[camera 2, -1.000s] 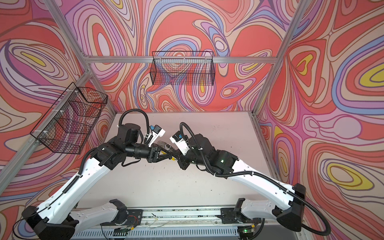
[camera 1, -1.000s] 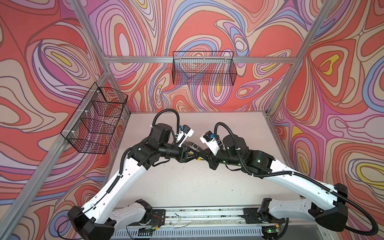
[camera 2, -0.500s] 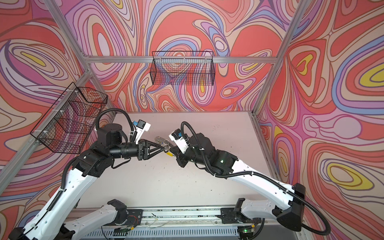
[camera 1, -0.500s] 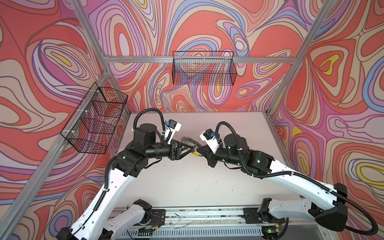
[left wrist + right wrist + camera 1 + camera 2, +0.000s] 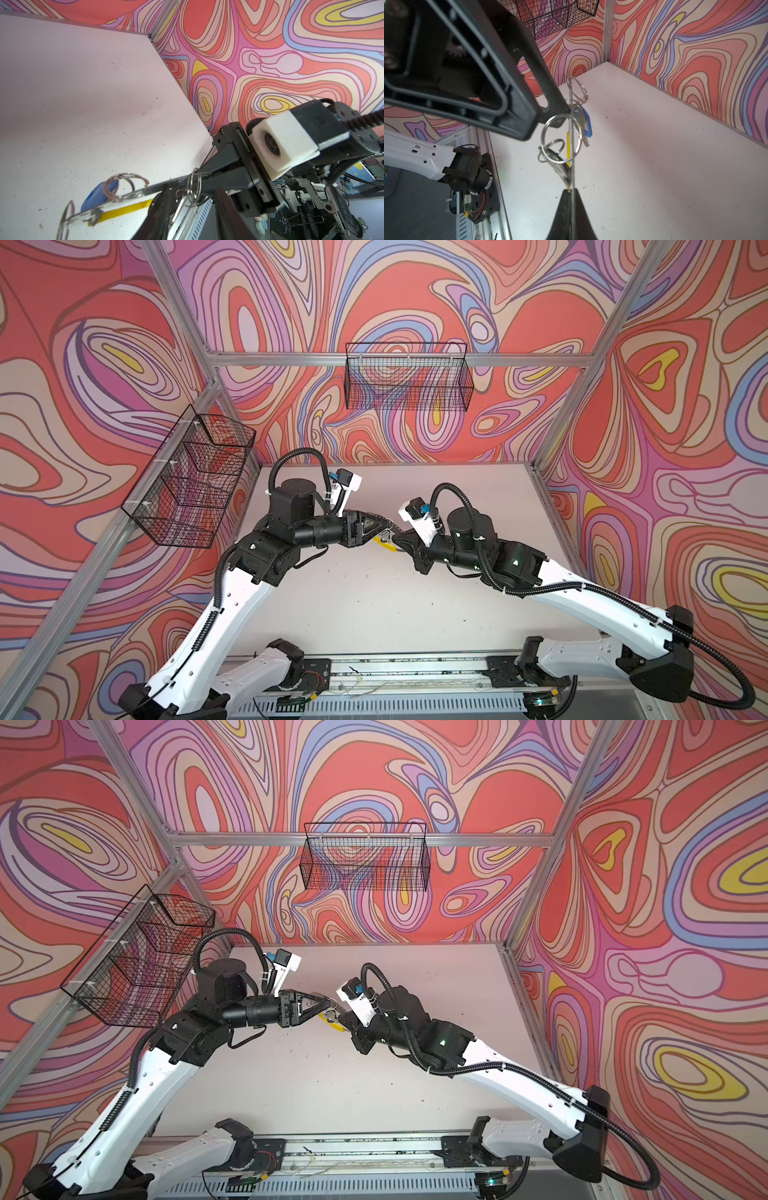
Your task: Put the keys on the keyring
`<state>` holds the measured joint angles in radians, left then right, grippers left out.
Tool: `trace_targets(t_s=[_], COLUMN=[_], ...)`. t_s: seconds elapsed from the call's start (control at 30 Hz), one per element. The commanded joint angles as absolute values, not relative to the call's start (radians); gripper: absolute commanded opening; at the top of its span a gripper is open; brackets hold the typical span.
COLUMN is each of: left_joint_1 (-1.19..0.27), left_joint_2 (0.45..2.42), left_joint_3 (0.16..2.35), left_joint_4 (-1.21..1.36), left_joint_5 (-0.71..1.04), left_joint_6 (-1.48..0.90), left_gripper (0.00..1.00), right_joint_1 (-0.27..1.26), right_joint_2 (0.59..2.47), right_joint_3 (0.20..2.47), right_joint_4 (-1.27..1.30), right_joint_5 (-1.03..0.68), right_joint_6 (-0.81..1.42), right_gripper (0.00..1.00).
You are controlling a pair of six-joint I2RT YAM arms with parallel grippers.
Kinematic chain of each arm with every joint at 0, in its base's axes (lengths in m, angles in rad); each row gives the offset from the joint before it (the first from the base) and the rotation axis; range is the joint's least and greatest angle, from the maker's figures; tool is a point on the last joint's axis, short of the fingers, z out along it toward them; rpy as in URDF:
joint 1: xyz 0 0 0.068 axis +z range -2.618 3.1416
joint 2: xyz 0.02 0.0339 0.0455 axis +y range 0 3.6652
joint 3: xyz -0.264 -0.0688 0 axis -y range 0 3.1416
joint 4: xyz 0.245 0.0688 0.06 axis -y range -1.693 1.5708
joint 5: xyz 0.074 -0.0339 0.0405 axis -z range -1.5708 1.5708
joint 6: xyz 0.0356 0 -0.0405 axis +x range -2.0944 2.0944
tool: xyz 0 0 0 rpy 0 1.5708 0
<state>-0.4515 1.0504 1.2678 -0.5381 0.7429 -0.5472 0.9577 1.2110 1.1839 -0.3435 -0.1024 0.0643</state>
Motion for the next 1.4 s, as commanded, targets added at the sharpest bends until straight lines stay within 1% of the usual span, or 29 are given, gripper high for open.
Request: trace_targets(t_s=[0.0, 0.3, 0.43, 0.6, 0.73, 0.87, 0.97, 1.07, 1.13, 1.17, 1.2, 1.27, 1.37], left_joint_1=[-0.447, -0.447, -0.447, -0.447, -0.448, -0.447, -0.447, -0.447, -0.448, -0.45, -0.449, -0.453, -0.453], left_joint_2=[1.059, 1.072, 1.072, 1.076, 1.073, 1.06, 1.051, 1.056, 1.059, 1.058, 1.057, 1.055, 1.056], left_joint_3=[1.28, 1.281, 1.271, 1.271, 1.281, 1.262, 1.234, 1.232, 1.23, 1.224, 1.218, 1.209, 1.217], left_joint_4=[-0.463, -0.44, -0.428, -0.471, -0.518, -0.493, -0.451, -0.463, -0.464, -0.452, -0.437, -0.415, -0.428], left_joint_5=[0.751, 0.787, 0.816, 0.797, 0.778, 0.8, 0.826, 0.812, 0.806, 0.803, 0.801, 0.791, 0.769], left_joint_6=[-0.595, -0.617, -0.629, -0.607, -0.585, -0.609, -0.637, -0.64, -0.644, -0.655, -0.668, -0.691, -0.69], left_gripper=[0.34, 0.27, 0.27, 0.27, 0.26, 0.23, 0.23, 0.23, 0.27, 0.27, 0.26, 0.19, 0.11], right_joint_1=[0.968, 0.97, 0.972, 0.971, 0.972, 0.972, 0.972, 0.971, 0.971, 0.971, 0.971, 0.972, 0.972], right_joint_2=[1.221, 1.237, 1.236, 1.236, 1.233, 1.235, 1.239, 1.241, 1.24, 1.239, 1.238, 1.236, 1.239], right_joint_3=[1.179, 1.178, 1.177, 1.178, 1.18, 1.178, 1.181, 1.183, 1.187, 1.189, 1.189, 1.188, 1.188], right_joint_4=[-0.307, -0.296, -0.291, -0.293, -0.292, -0.287, -0.283, -0.283, -0.284, -0.284, -0.283, -0.282, -0.281], right_joint_5=[-0.114, -0.113, -0.112, -0.11, -0.103, -0.095, -0.097, -0.097, -0.095, -0.094, -0.093, -0.091, -0.087], right_joint_6=[0.048, 0.043, 0.043, 0.043, 0.043, 0.043, 0.043, 0.044, 0.043, 0.043, 0.041, 0.041, 0.042], right_gripper=[0.0, 0.0, 0.0, 0.0, 0.0, 0.0, 0.0, 0.0, 0.0, 0.0, 0.0, 0.0, 0.0])
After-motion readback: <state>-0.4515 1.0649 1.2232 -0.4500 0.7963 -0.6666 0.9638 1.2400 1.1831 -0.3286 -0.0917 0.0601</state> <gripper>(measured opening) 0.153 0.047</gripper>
